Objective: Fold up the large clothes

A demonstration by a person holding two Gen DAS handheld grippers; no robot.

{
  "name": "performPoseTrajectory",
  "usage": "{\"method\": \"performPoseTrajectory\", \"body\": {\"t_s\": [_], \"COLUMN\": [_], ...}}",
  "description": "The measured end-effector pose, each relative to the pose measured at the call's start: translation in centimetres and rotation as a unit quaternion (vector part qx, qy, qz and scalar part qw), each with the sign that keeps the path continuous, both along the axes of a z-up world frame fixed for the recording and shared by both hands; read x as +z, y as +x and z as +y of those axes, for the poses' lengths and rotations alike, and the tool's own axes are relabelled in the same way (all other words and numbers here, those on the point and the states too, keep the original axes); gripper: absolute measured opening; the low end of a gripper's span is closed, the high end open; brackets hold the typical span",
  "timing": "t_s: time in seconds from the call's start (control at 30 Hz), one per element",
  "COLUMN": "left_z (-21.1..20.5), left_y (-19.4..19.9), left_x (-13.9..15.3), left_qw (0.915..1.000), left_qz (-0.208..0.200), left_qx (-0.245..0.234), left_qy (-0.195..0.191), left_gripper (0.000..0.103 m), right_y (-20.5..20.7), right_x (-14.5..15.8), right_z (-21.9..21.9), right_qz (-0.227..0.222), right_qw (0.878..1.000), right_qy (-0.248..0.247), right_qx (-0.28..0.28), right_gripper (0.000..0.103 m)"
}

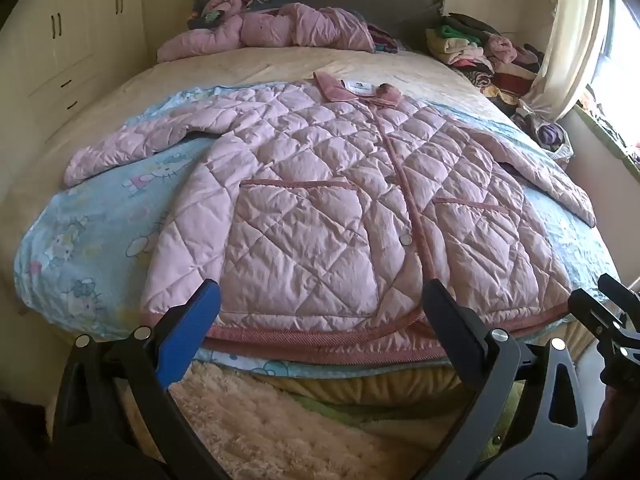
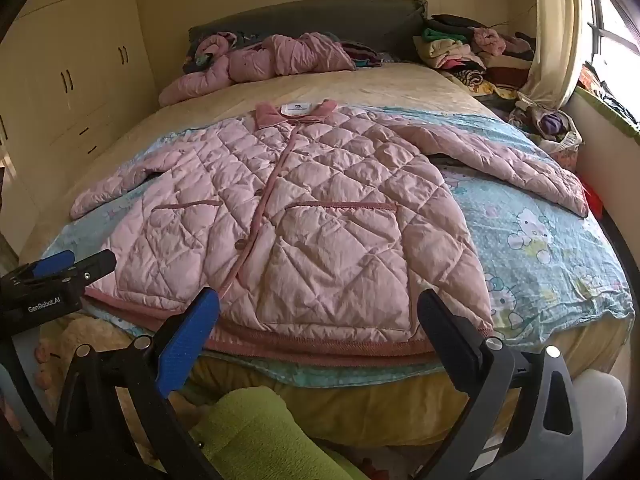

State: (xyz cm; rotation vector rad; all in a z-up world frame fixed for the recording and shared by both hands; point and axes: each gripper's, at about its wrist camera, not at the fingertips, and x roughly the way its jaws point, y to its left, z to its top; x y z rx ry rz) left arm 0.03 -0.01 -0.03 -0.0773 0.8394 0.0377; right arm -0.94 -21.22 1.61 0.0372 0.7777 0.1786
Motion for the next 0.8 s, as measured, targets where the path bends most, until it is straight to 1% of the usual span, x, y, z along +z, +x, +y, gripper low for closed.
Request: {"method": "performPoseTrajectory", "body": {"t_s": [0.07, 0.3, 0.33, 0.5, 0.8], "left_z": [-0.01, -0.25, 0.05, 0.02, 0.07], "left_y": [0.03, 0.33, -0.02, -0.04, -0.09], "left_x": [-0.01, -0.17, 0.03, 0.03, 0.03], "left_qw": [1.0000, 1.0000, 1.0000, 1.0000, 1.0000], "left_qz": [0.000, 0.000, -0.003, -0.004, -0.005], "left_qx": [-0.001, -0.001, -0.001, -0.001, 0.000], "left_qy": [0.000, 0.002, -0.003, 0.000, 0.000], "left_gripper": [0.094, 0.094, 0.094, 0.094, 0.094], "right_y": [-0.11, -0.21, -0.53, -0.18, -0.38], "right_x": [0.02, 0.00, 0.05, -0.23, 0.02], "right_z": [0.01, 0.24, -0.34, 0.48, 0.47], "right_qz": [-0.003, -0.003, -0.004, -0.004, -0.008], "right_qw": [1.000, 1.000, 1.000, 1.000, 1.000], "right_qy": [-0.008, -0.011, -0.007, -0.010, -0.013], "right_qx": [0.000, 0.004, 0.000, 0.000, -0.001], "right_gripper": [0.099, 0.099, 0.099, 0.099, 0.099]}}
